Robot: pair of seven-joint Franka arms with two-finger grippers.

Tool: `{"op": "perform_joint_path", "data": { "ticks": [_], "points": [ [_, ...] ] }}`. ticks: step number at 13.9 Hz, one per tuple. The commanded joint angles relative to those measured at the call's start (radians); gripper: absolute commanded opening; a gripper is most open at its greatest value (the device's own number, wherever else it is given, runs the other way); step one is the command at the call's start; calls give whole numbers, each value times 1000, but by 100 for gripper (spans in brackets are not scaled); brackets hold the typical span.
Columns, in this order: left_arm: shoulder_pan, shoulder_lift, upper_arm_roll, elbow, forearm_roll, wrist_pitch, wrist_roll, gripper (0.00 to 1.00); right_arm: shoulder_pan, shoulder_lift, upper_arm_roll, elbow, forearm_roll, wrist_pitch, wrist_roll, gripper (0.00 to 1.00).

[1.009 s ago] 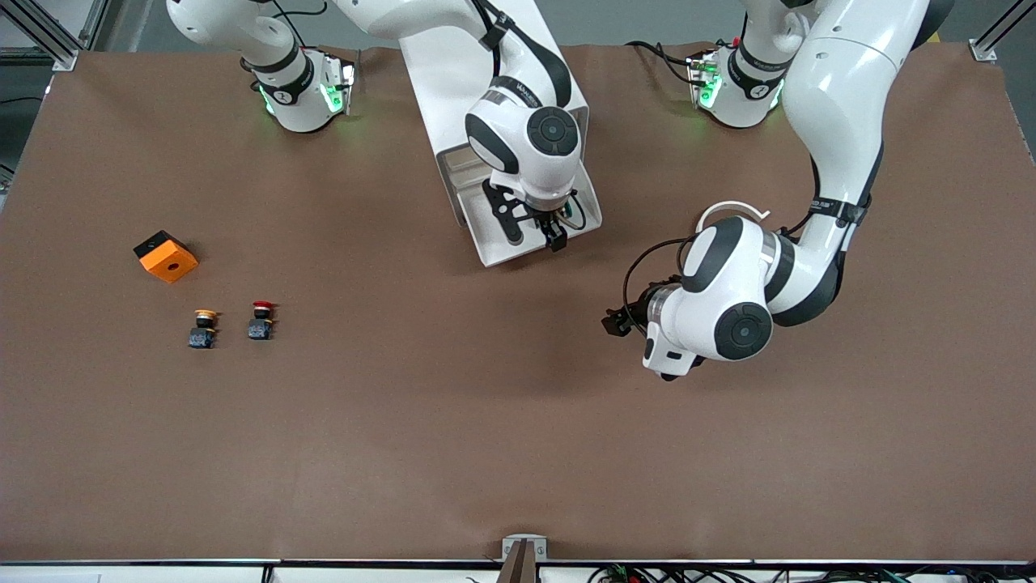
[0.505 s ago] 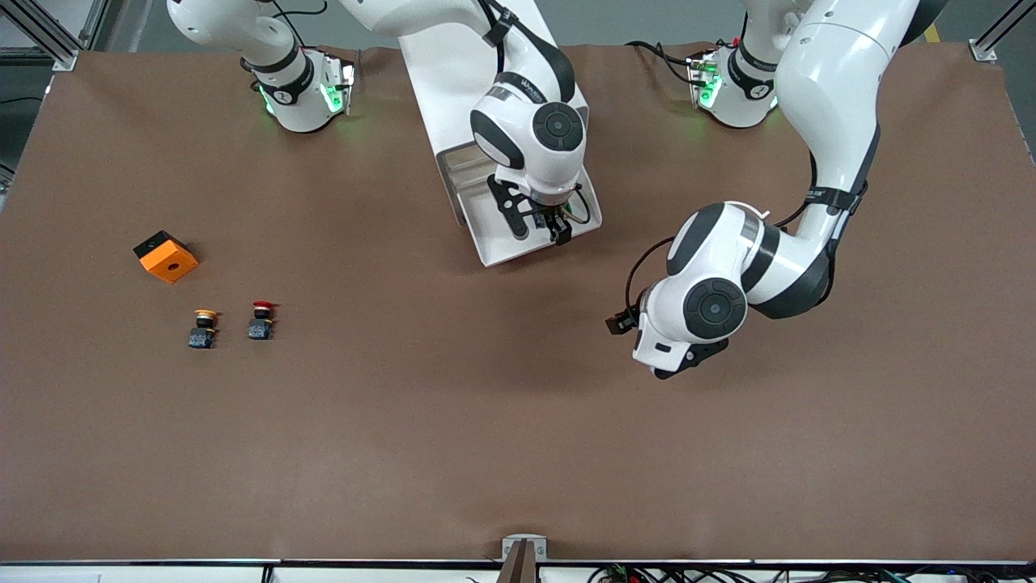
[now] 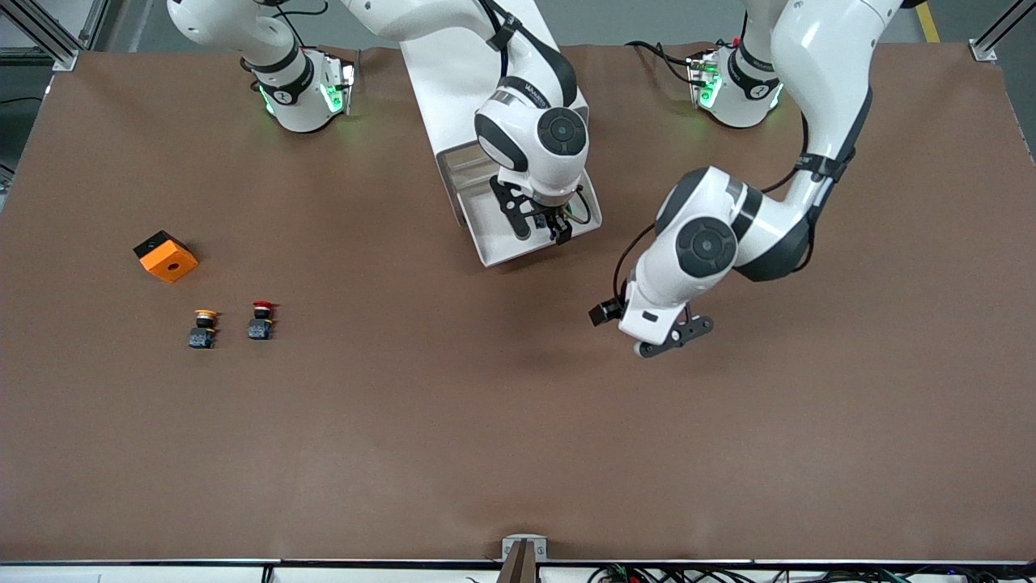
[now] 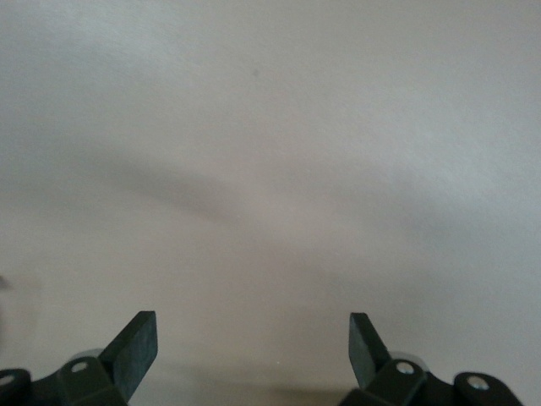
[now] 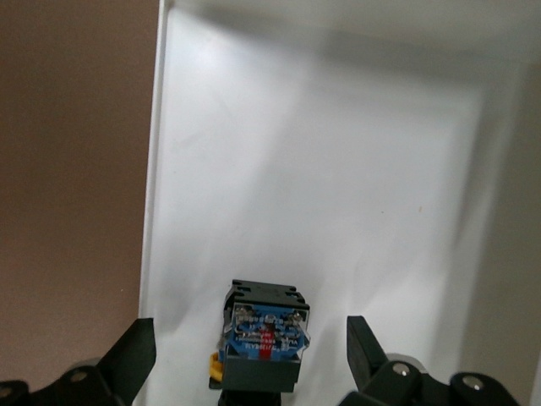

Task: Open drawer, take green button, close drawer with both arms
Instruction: 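Lift the button out with the right gripper while the left gripper moves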

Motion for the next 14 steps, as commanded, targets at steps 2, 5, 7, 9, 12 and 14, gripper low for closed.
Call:
{"op": "perform_joint_path", "data": {
  "ticks": [2,5,7,9,12,14],
  "points": [
    [7,-66,-56,-94,67,77,5,100,12,16,-5,15,26,-6,-30,50],
    [10,-35,-60,-96,67,78,8,100,12,13,-7,18,78,-6,-84,0],
    [18,-12,-60,-96,67,78,25,100,12,10,-7,19,78,-7,-84,0],
    [21,17,-60,-90,67,78,37,100,4,4,-7,25,75,-12,-93,0],
    [21,25,-59,-88,67,81,37,100,-2,-12,-10,68,67,-15,-147,0],
    [19,23,-59,-88,66,81,37,100,-12,-15,-16,105,61,-15,-170,0]
  ]
}}
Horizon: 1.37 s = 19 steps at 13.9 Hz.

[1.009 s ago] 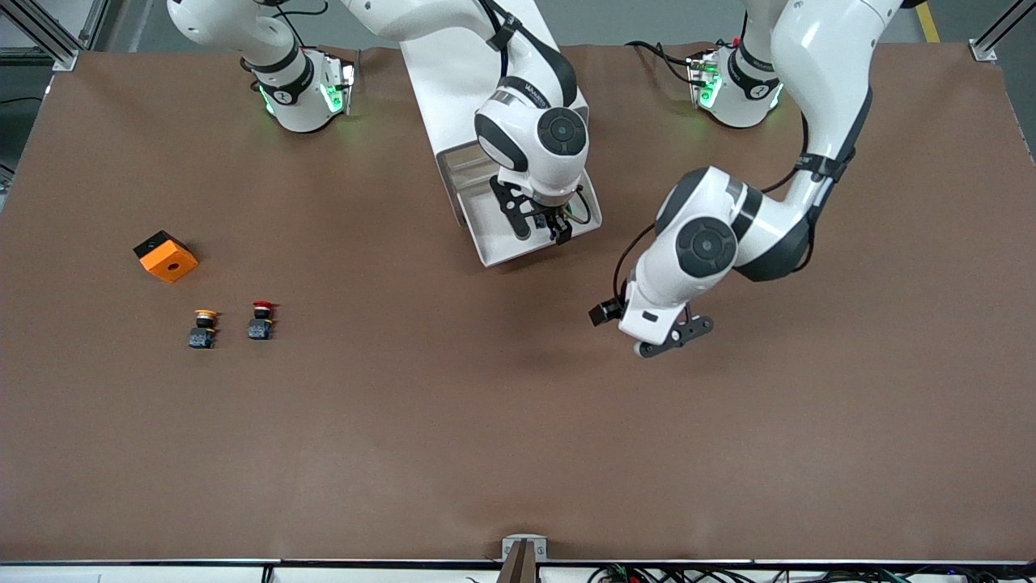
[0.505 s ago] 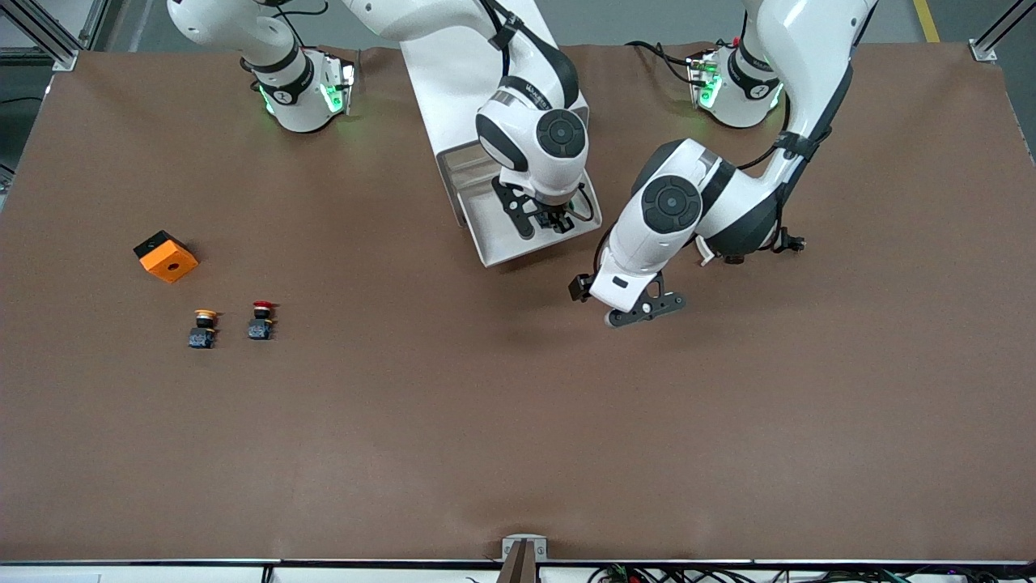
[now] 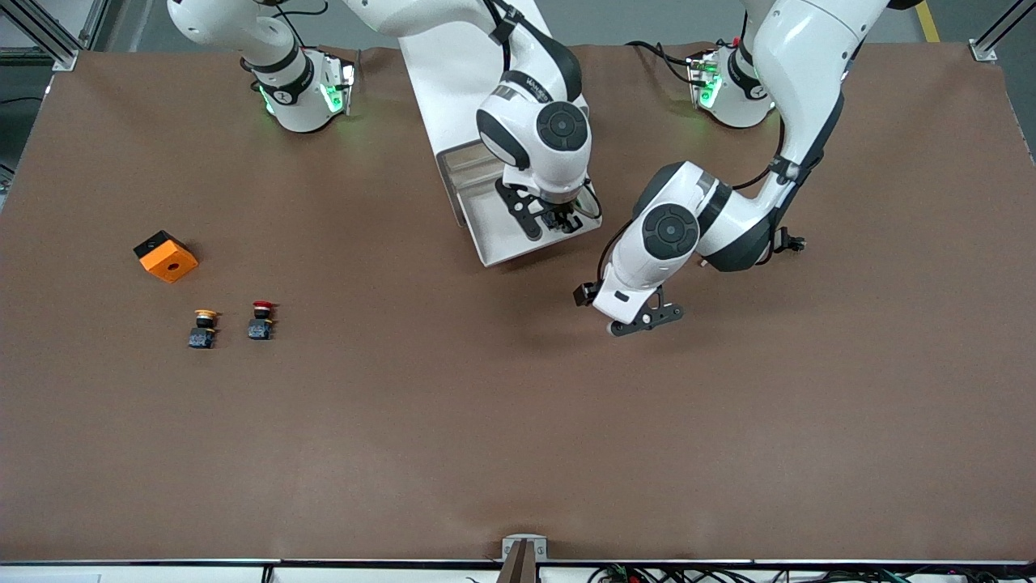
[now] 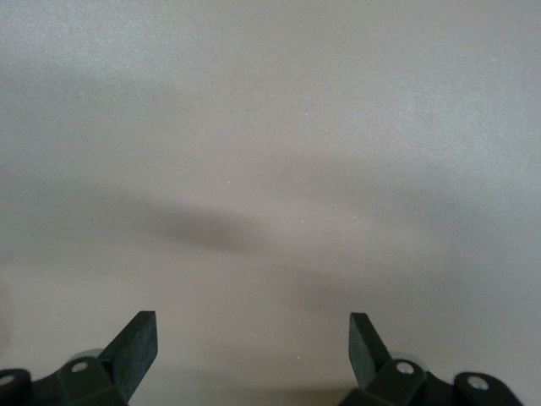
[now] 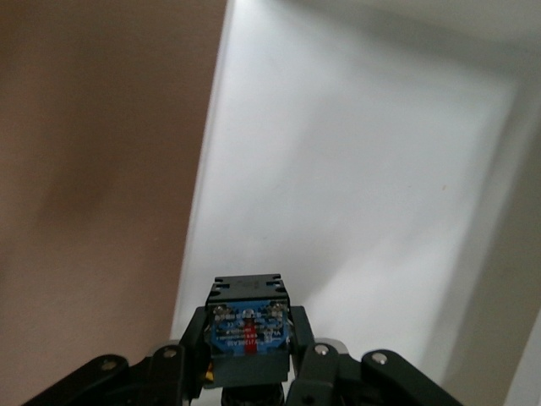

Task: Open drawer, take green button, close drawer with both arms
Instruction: 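Lift the button out with the right gripper while the left gripper moves, then push the drawer shut with the left gripper while the right gripper withdraws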

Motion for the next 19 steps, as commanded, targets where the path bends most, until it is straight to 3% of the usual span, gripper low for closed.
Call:
{"op": "perform_joint_path", "data": {
  "ticks": [1,8,13,19],
  "points": [
    [4,-9,-5,0,17,7,8,100,-21,-12,-4,44,11,-18,-77,0],
    [-16,2,-5,2,17,7,-9,100,-104,-99,-7,47,-15,-108,-404,0],
    [-17,22,-5,0,16,7,-17,100,-223,-116,-5,171,-6,-295,-550,0],
    [-83,42,-7,-3,13,1,-132,100,-424,-191,-5,182,-11,-370,-923,0]
  ]
}}
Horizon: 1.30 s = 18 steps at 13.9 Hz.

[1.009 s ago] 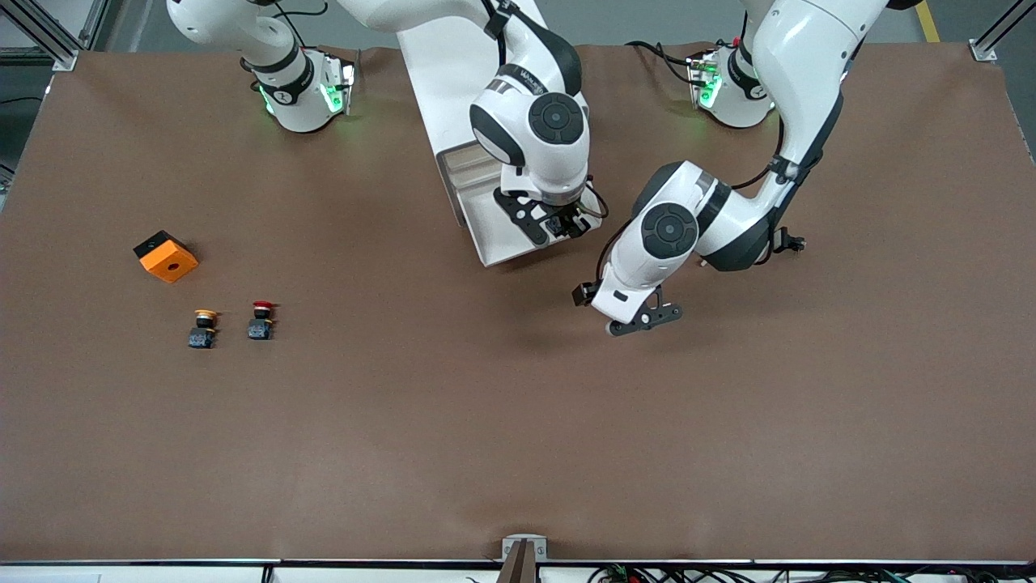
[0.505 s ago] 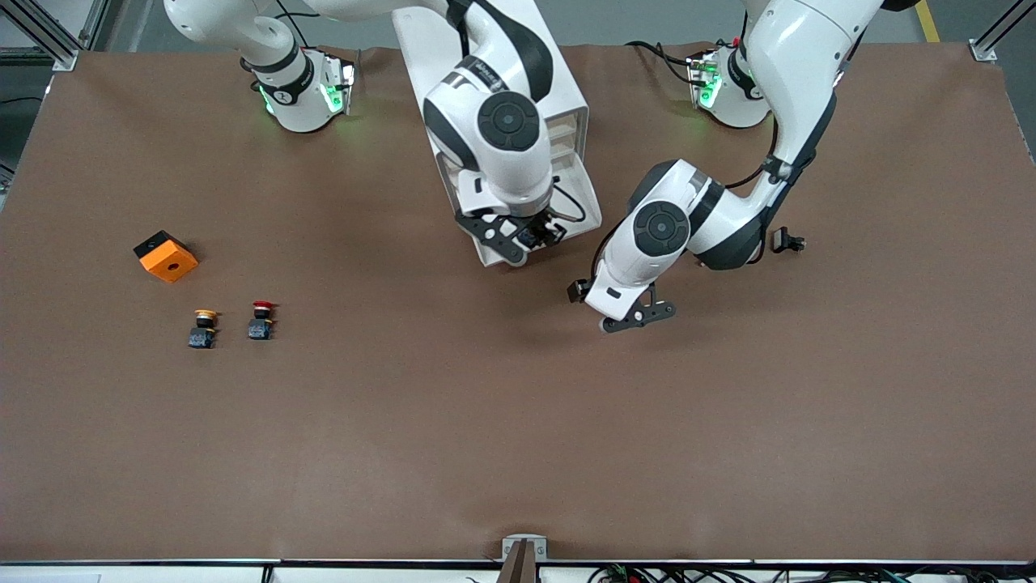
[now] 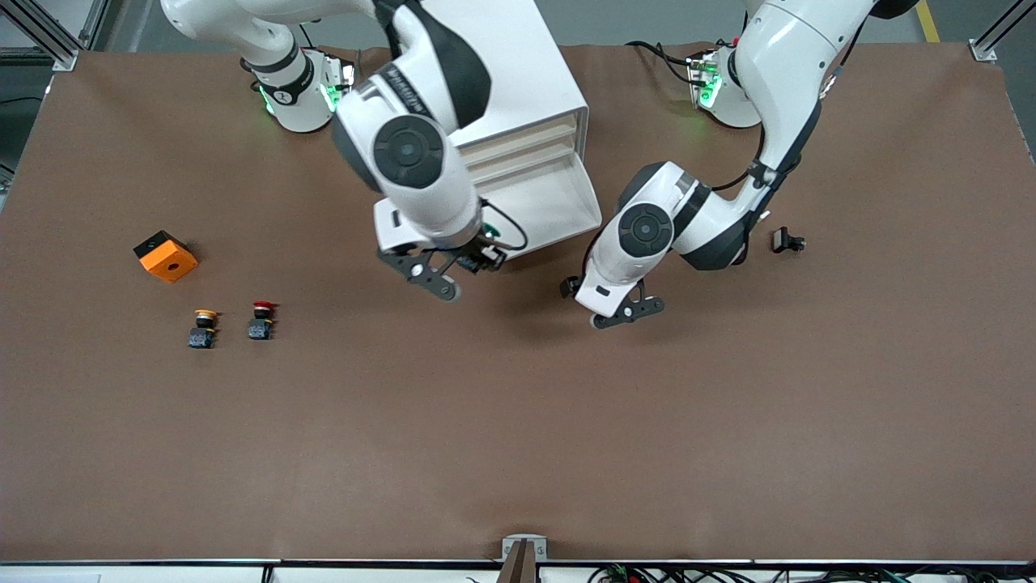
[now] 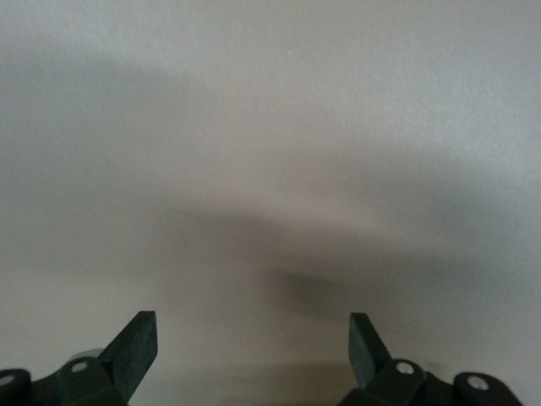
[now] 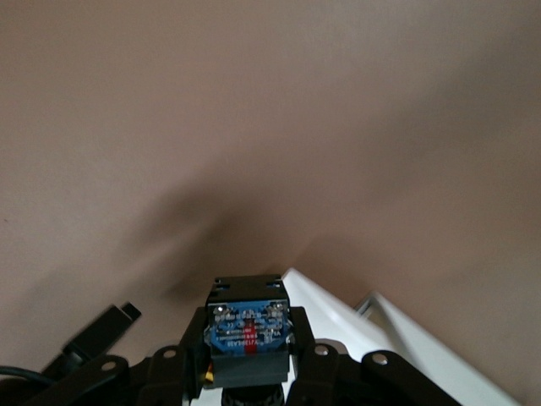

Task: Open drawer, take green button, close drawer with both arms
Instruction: 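Push the drawer shut with the left gripper while the right gripper withdraws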

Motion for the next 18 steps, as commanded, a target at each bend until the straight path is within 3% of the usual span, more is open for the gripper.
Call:
{"op": "perform_joint_path", "data": {
  "ticks": [1,5,8,13,18],
  "points": [
    [-39,9,-4,-4,13,-4,-76,100,-106,-57,17,-1,-8,-50,-213,0],
    [-96,35,-4,-1,8,-6,-145,100,-266,-87,17,-16,-34,-93,-506,0],
    [-136,38,-4,-1,5,-9,-156,100,-332,-119,19,-117,-94,-47,-650,0],
    [-174,47,-25,5,-79,-43,-156,100,-361,-192,17,-458,-134,252,-726,0],
    [-190,52,-40,5,-159,-56,-156,100,-369,-192,17,-680,-152,490,-727,0]
  ]
}}
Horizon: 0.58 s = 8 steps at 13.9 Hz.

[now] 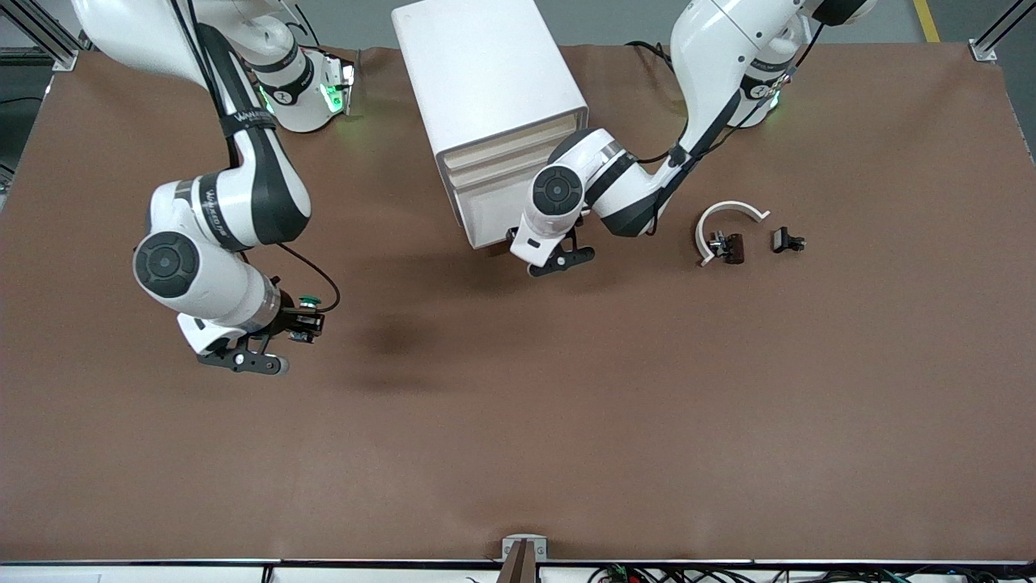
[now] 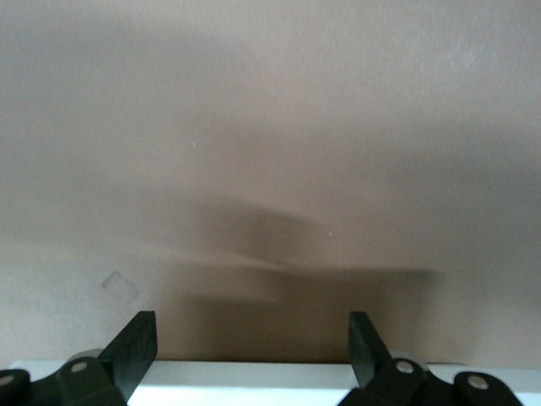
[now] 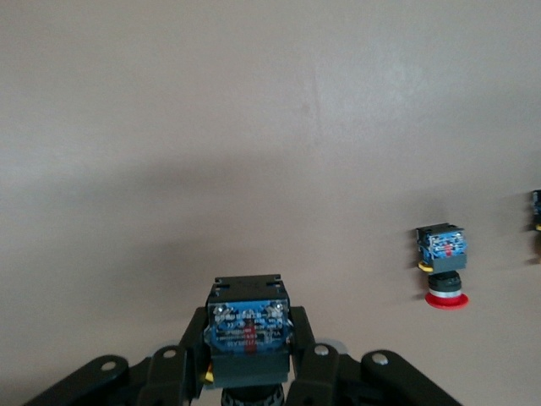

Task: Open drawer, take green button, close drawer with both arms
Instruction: 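Lower the green button beside the red button with the right gripper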

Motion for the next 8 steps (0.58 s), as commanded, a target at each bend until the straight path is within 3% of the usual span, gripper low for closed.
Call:
{"op": "perform_joint_path", "data": {
  "ticks": [1,4,8],
  "points": [
    [-2,3,-28,8,-58,-21,-10,100,-21,-57,20,-156,-18,125,-19,0],
    [-20,12,-28,10,-87,-22,-37,100,-46,-49,21,-268,-18,279,-76,0],
    [-37,44,-32,33,-89,-22,-100,100,-58,-35,20,-311,-18,354,-82,0]
  ]
}}
